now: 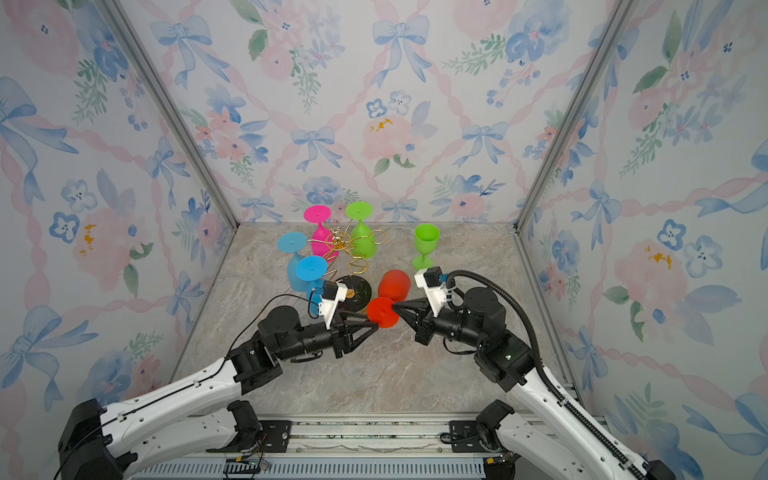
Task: Take the wine glass off the wine glass rack
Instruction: 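Close the left gripper on the red glass's foot beside the right gripper, then open the right gripper and withdraw it while the left gripper holds the glass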
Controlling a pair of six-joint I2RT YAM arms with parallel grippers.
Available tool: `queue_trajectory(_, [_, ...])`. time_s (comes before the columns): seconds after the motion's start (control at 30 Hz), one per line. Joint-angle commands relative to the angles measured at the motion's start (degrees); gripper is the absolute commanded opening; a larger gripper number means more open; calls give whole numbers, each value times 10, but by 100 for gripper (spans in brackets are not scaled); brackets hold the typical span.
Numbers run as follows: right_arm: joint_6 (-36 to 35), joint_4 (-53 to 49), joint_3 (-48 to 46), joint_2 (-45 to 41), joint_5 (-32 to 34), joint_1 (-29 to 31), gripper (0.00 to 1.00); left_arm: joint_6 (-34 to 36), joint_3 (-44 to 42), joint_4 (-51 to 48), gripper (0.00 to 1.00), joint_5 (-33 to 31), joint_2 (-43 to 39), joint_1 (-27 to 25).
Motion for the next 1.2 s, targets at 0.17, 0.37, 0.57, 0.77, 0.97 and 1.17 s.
queue_trajectory(0.17, [12, 27, -31, -16, 2, 8, 0, -9, 22, 42, 30, 27, 3, -2])
queue_trajectory(0.37, [30, 51, -58, -35, 14, 10, 0, -13, 25, 47, 22, 34, 9, -2])
queue_trajectory(0.57, [27, 45, -63, -35, 16, 18, 0, -15, 24, 54, 11, 39, 17, -2])
queue_trajectory(0.77, [28, 21, -61, -41, 17, 21, 1, -15, 24, 56, 2, 44, 22, -2])
queue_trajectory(0.97, [24, -15, -56, -61, 29, 21, 12, -14, 23, 56, 0, 47, 21, -2])
queue_trajectory(1.17, [19, -78, -30, -86, 43, 20, 28, 0, 21, 56, 0, 59, 26, -2])
